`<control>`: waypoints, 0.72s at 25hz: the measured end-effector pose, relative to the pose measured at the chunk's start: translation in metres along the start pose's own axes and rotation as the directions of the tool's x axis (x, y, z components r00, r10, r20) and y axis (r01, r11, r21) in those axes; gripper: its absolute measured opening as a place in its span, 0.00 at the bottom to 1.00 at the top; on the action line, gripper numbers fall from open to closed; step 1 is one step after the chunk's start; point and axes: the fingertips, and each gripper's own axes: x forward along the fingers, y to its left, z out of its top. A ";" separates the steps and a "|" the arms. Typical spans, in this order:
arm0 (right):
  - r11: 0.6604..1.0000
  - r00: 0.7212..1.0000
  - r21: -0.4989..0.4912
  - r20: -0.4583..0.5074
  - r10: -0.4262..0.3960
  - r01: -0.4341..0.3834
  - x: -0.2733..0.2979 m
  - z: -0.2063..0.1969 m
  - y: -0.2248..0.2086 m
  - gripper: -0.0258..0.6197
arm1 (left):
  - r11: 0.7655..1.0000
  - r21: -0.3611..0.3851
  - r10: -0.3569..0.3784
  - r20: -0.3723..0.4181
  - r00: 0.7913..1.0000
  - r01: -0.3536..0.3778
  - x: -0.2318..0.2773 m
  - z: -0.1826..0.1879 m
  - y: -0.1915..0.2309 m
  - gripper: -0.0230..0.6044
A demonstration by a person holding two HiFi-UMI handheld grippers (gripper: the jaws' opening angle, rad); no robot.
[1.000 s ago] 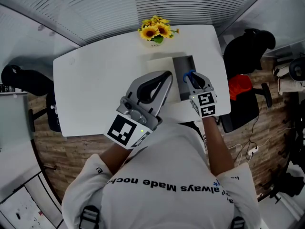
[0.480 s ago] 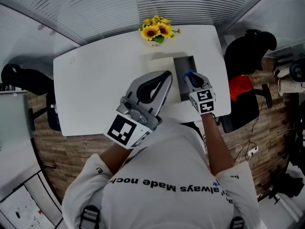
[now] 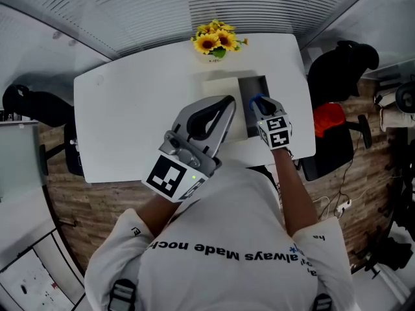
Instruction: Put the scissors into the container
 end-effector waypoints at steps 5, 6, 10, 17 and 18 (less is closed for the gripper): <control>1.000 1.000 0.012 -0.022 0.003 -0.003 0.010 -0.008 -0.002 0.16 | 1.000 0.000 0.005 0.000 1.000 -0.005 -0.001 -0.001 0.002 0.07; 1.000 1.000 0.014 -0.028 0.004 -0.004 0.012 -0.010 -0.002 0.16 | 1.000 0.000 0.006 0.000 1.000 -0.006 -0.001 -0.001 0.003 0.07; 1.000 0.999 0.026 -0.053 0.009 -0.008 0.018 -0.017 -0.003 0.16 | 1.000 -0.002 0.009 -0.002 1.000 -0.009 -0.001 -0.001 0.004 0.07; 0.998 0.995 0.060 -0.101 0.015 -0.009 0.029 -0.025 -0.005 0.16 | 1.000 -0.004 0.012 0.000 1.000 -0.012 -0.002 -0.001 0.006 0.07; 0.998 0.994 0.065 -0.110 0.017 -0.010 0.030 -0.025 -0.005 0.16 | 1.000 -0.004 0.012 0.001 1.000 -0.012 -0.002 0.000 0.006 0.07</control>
